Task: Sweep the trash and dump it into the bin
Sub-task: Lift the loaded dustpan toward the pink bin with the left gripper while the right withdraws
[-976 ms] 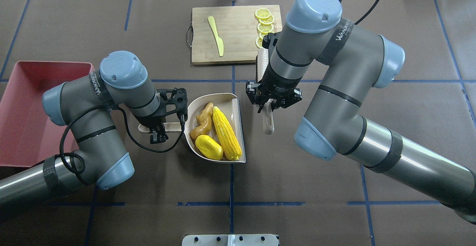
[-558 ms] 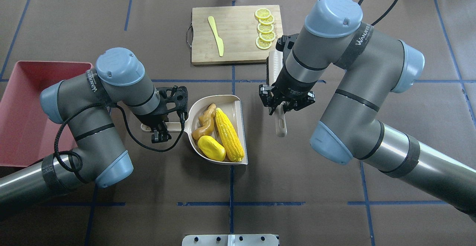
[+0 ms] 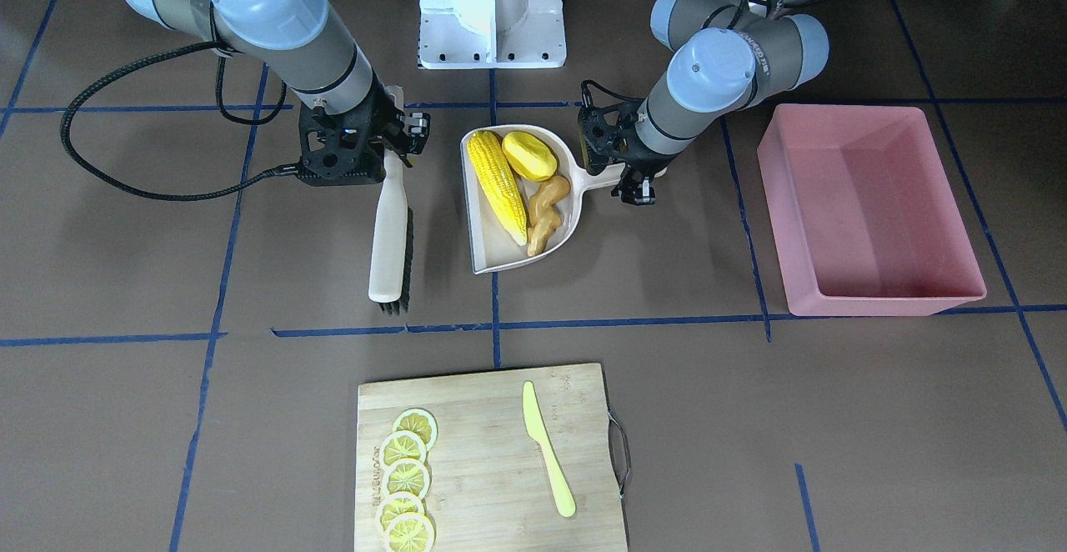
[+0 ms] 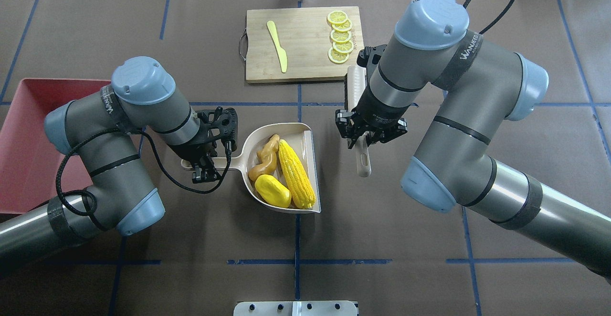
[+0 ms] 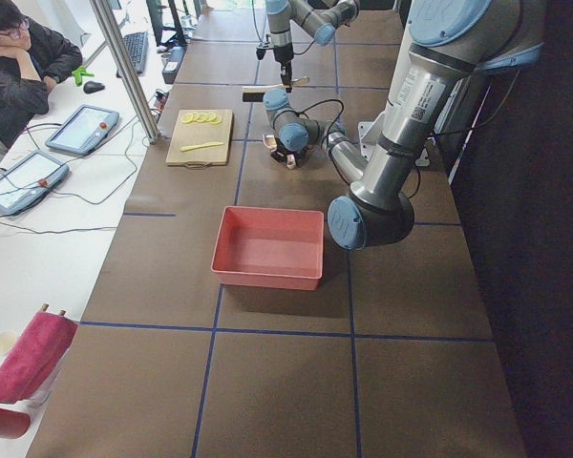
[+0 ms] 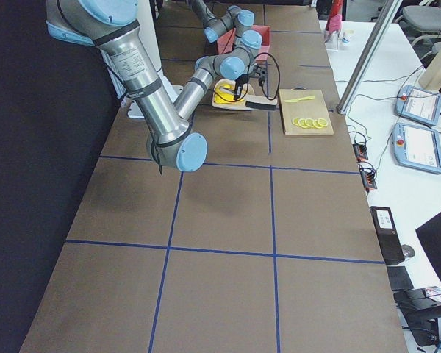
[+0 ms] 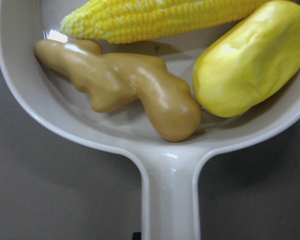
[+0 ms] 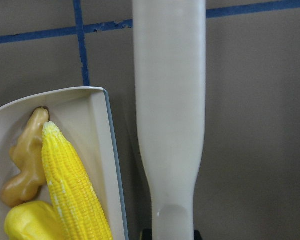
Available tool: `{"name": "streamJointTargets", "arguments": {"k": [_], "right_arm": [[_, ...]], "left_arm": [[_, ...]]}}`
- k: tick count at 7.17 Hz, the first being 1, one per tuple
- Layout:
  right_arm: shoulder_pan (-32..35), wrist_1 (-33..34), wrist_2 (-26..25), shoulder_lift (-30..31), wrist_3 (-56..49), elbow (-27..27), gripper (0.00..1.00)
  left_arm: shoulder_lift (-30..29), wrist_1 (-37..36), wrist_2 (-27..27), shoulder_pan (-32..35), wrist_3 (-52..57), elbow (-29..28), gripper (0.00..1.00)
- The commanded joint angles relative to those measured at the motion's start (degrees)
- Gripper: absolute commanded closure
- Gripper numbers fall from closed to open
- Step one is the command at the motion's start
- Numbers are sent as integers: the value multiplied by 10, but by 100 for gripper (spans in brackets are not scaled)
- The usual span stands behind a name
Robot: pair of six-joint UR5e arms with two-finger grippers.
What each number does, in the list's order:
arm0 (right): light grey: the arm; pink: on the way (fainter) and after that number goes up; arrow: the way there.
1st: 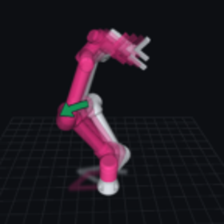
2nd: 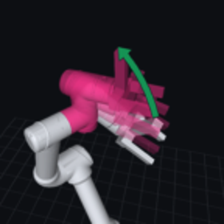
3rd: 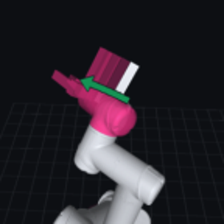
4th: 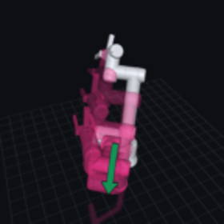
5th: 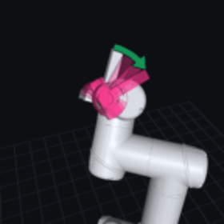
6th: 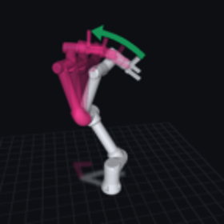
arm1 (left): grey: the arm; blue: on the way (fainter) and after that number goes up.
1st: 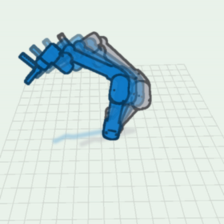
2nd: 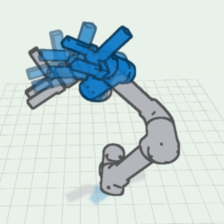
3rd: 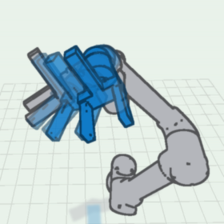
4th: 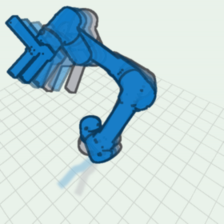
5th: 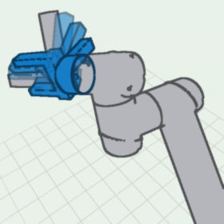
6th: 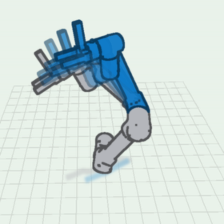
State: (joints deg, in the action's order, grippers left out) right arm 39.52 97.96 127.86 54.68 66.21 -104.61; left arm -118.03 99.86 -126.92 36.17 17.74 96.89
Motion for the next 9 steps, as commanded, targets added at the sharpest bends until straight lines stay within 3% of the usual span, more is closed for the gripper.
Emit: {"name": "streamJointTargets", "arguments": {"k": [1, 5, 7, 9], "right_arm": [[3, 10, -1, 2, 0, -7, 100], [13, 86, -8, 47, -19, -85, 100], [33, 86, -9, 93, -54, -127, 100], [38, 86, -13, 107, -55, -128, 100]], "left_arm": [[3, 14, -11, 9, -5, -1, 100], [3, 31, -76, 67, -24, 16, 100], [24, 25, -72, 75, -82, 76, 100], [49, -16, -69, 93, -126, 145, 100]]}}
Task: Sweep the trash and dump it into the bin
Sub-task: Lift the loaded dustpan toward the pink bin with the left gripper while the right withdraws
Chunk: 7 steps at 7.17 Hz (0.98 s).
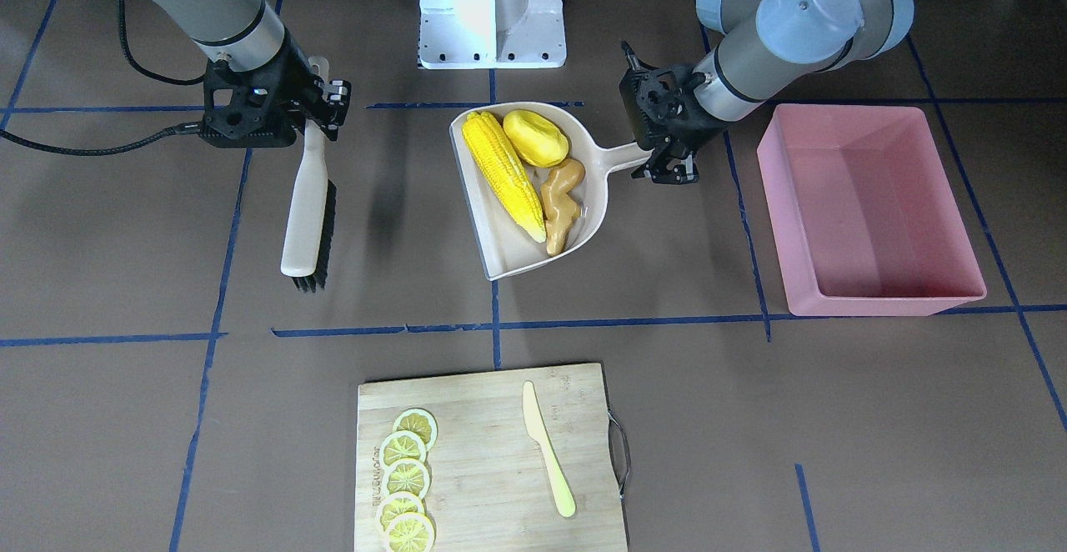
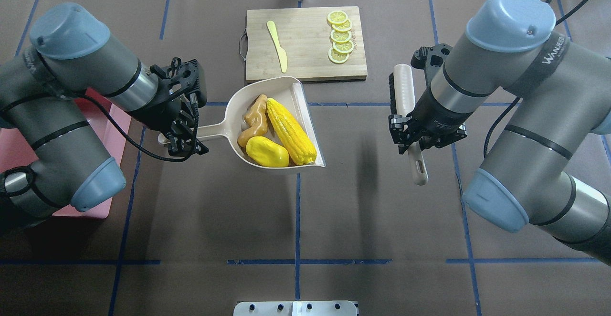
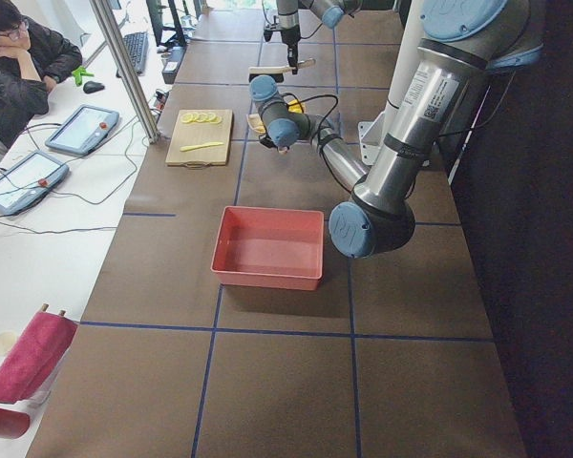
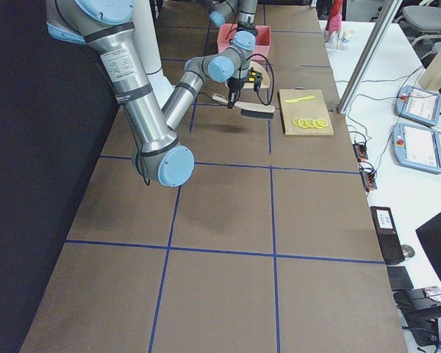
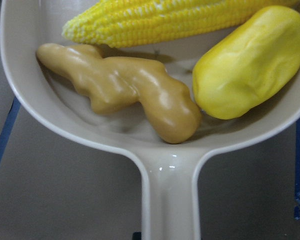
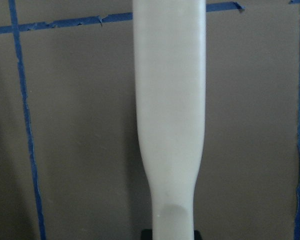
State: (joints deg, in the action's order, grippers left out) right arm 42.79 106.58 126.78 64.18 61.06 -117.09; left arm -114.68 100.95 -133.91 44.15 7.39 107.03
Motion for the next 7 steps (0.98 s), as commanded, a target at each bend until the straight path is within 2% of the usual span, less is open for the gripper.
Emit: {"name": "streamJointTargets", "arguments": {"k": [1, 2, 3, 5, 7], "right_arm": [[10, 0, -2, 23, -5, -7, 100], [11, 0, -2, 35, -18, -13, 100], [17, 0, -3, 46, -27, -17, 100], [37, -1, -2, 112, -84, -47, 100], [57, -7, -4, 180, -160, -66, 100]], "left_arm": [[21, -110, 1, 29, -15, 102, 100], [22, -183, 1, 44, -12, 148, 100], [27, -203, 1, 56, 2, 169, 100], [97, -204, 0, 106, 81, 199, 100], [104, -203, 1, 127, 115, 201, 100]]}}
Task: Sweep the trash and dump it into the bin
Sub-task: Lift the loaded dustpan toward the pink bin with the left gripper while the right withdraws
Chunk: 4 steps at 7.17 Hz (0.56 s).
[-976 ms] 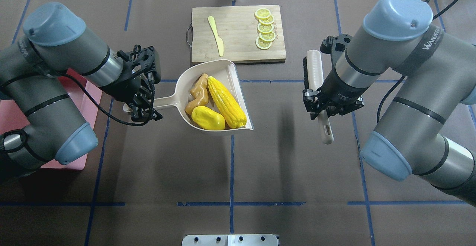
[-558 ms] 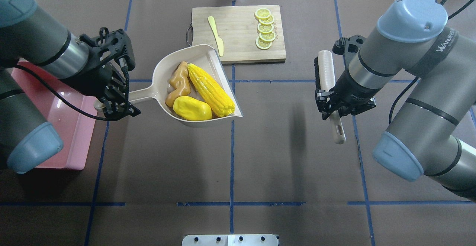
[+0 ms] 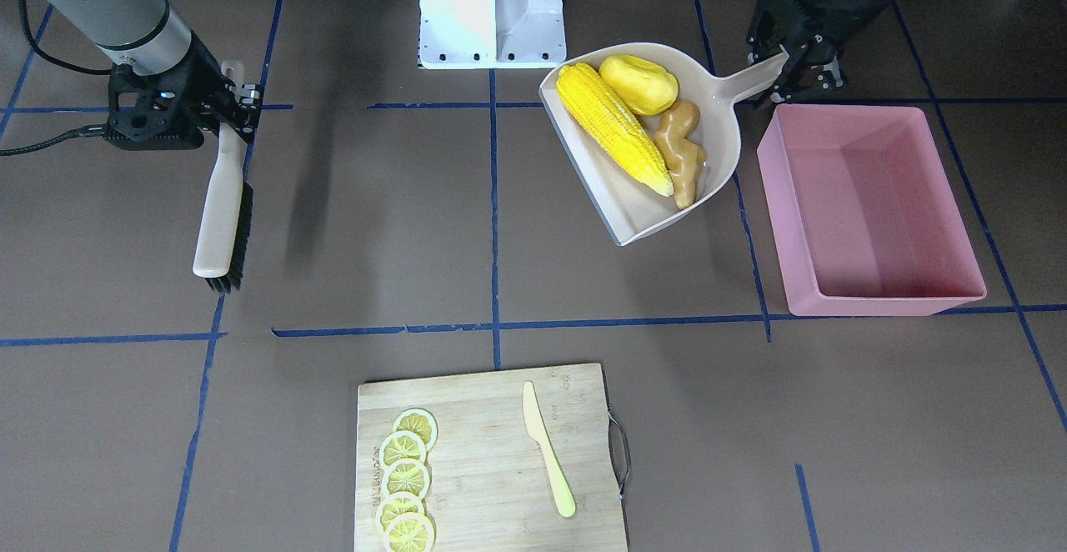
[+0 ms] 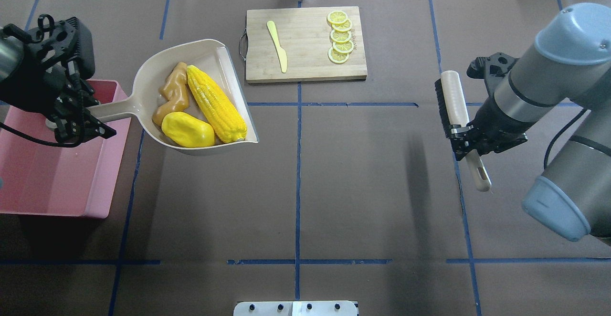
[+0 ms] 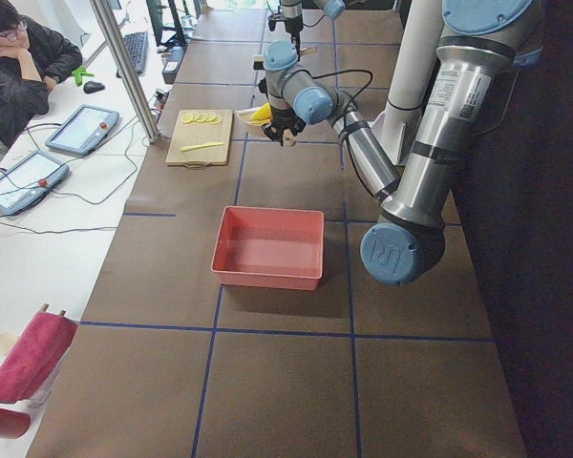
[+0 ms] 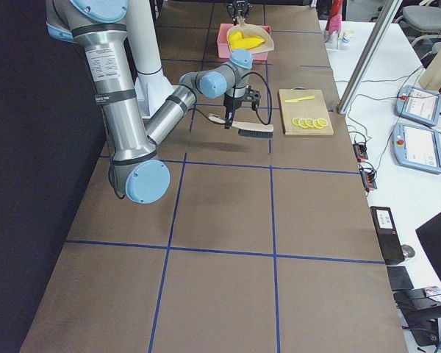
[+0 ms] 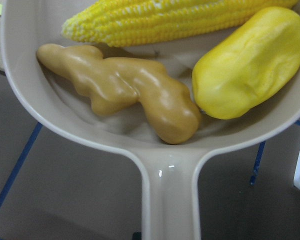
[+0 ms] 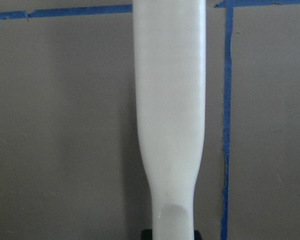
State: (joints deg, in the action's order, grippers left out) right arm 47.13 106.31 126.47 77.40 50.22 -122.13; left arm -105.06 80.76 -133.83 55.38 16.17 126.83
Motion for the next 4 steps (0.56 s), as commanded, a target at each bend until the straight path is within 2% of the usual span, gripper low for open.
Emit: {"name": "streamJointTargets", "arguments": {"k": [1, 2, 3, 4], "right_arm": [[23, -8, -2, 104, -95, -37, 100], [30, -32, -7, 145, -104, -41, 100], [31, -92, -6, 194, -104, -35, 100], [36, -122, -6, 228, -104, -34, 100]], "left_arm": [[28, -2, 1, 29, 66, 3, 100], [51, 0, 1, 47, 105, 3, 100], [74, 0, 1, 66, 146, 3, 100], [102, 3, -1, 91, 189, 3, 100]]}}
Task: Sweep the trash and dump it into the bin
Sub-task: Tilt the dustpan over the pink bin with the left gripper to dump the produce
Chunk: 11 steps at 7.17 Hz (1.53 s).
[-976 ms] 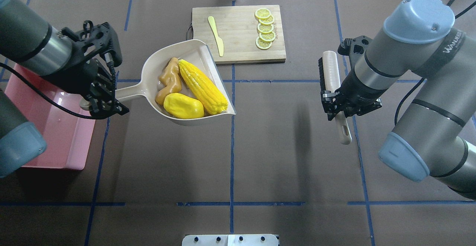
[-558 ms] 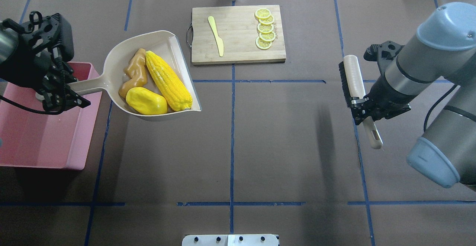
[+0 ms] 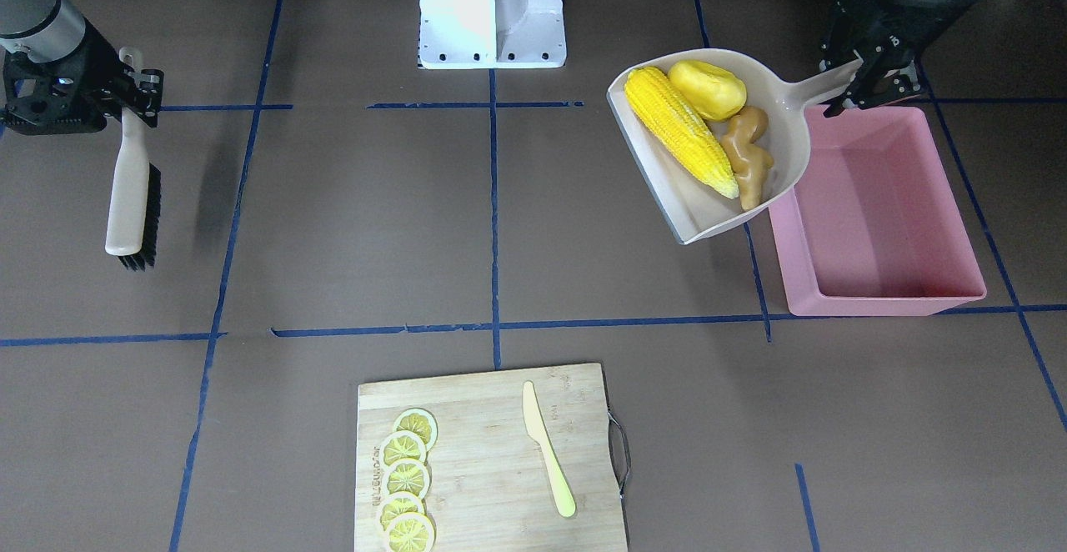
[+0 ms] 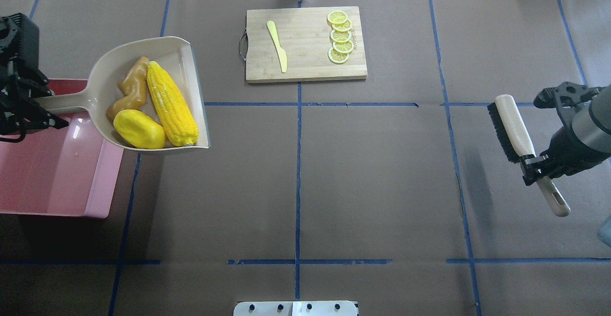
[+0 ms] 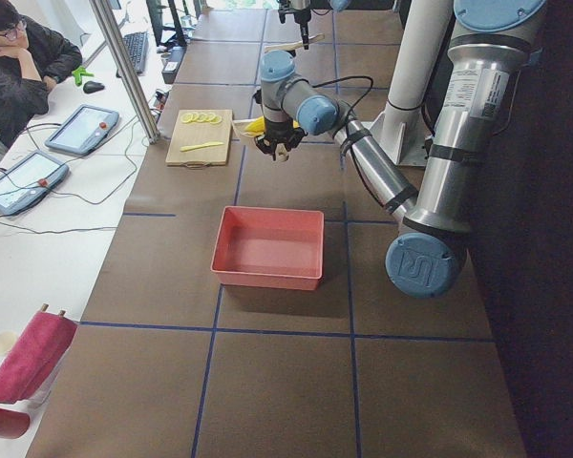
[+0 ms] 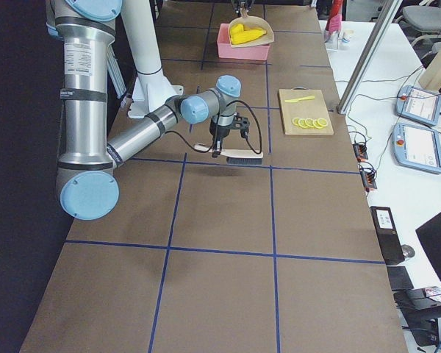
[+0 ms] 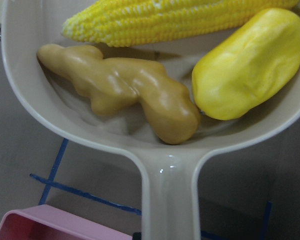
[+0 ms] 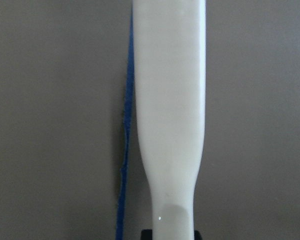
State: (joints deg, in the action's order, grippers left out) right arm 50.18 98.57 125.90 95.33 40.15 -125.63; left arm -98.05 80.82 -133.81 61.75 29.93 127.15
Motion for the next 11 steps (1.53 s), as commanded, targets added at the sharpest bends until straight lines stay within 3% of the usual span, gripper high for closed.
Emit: {"name": "streamJointTargets", "arguments": {"k": [1, 3, 5, 7, 9, 11], "right_arm": [[12, -47, 0, 53, -4, 1, 100], [35, -47, -1, 55, -34, 20, 99], [49, -47, 2, 61, -46, 21, 99], [50, -48, 2, 61, -46, 21, 99], [50, -48, 1, 60, -46, 21, 99], [50, -48, 3, 60, -46, 21, 99]], "left_arm": [[51, 1, -5, 45, 91, -1, 100], [74, -2, -5, 92, 167, -11, 100], [88, 0, -13, 157, 261, -65, 100], [88, 0, -54, 220, 356, -135, 100], [88, 2, -54, 246, 411, -180, 100], [102, 6, -47, 249, 426, -183, 100]]}}
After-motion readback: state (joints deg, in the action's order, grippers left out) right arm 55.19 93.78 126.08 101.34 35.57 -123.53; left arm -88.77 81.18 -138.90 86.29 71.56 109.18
